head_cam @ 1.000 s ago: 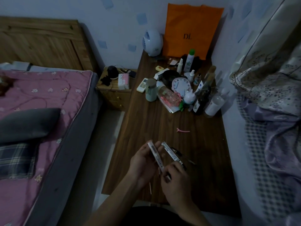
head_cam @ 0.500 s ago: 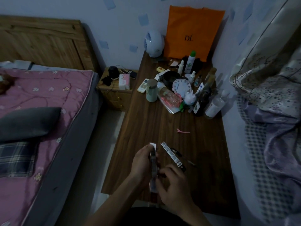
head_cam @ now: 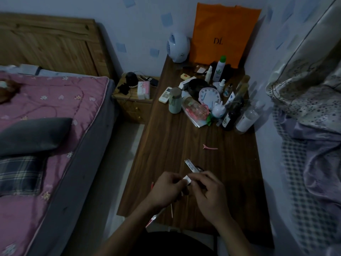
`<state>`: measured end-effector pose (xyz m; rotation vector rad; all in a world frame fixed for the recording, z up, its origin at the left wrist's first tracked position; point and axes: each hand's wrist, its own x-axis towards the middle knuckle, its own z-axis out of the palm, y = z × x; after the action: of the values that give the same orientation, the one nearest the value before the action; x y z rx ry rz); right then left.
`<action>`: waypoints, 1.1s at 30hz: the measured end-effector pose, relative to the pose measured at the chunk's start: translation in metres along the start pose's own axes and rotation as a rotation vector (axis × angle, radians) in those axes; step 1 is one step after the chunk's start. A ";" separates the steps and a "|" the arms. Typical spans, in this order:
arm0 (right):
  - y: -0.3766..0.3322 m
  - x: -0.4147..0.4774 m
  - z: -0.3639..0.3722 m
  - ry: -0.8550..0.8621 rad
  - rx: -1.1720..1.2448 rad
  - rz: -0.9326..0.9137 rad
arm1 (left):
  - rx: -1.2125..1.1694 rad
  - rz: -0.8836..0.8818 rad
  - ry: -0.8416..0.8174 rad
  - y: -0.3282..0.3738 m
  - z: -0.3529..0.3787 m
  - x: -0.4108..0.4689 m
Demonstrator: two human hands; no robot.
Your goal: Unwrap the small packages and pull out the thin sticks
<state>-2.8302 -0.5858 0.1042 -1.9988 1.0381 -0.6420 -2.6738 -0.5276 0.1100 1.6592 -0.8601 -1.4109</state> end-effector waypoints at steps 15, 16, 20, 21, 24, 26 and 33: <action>0.016 -0.009 0.007 0.093 0.635 0.585 | 0.812 0.347 0.010 0.012 -0.017 -0.003; 0.016 -0.009 0.007 0.125 0.679 0.623 | 0.857 0.345 0.023 0.013 -0.017 -0.002; 0.018 -0.011 0.006 0.181 0.871 0.717 | 0.934 0.291 -0.016 0.019 -0.025 -0.003; 0.018 -0.012 0.007 0.181 0.902 0.735 | 0.955 0.282 -0.036 0.021 -0.026 -0.003; 0.020 -0.014 0.016 0.173 0.977 0.836 | 1.056 0.238 -0.096 0.031 -0.025 0.000; 0.022 -0.016 0.024 0.158 1.016 0.929 | 1.121 0.200 -0.132 0.040 -0.023 0.002; 0.024 -0.016 0.031 0.034 1.298 1.095 | 1.337 0.149 -0.225 0.066 -0.020 0.010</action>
<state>-2.8274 -0.5681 0.0653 -0.2010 1.0870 -0.4770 -2.6535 -0.5649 0.1656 2.2348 -2.3174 -0.8806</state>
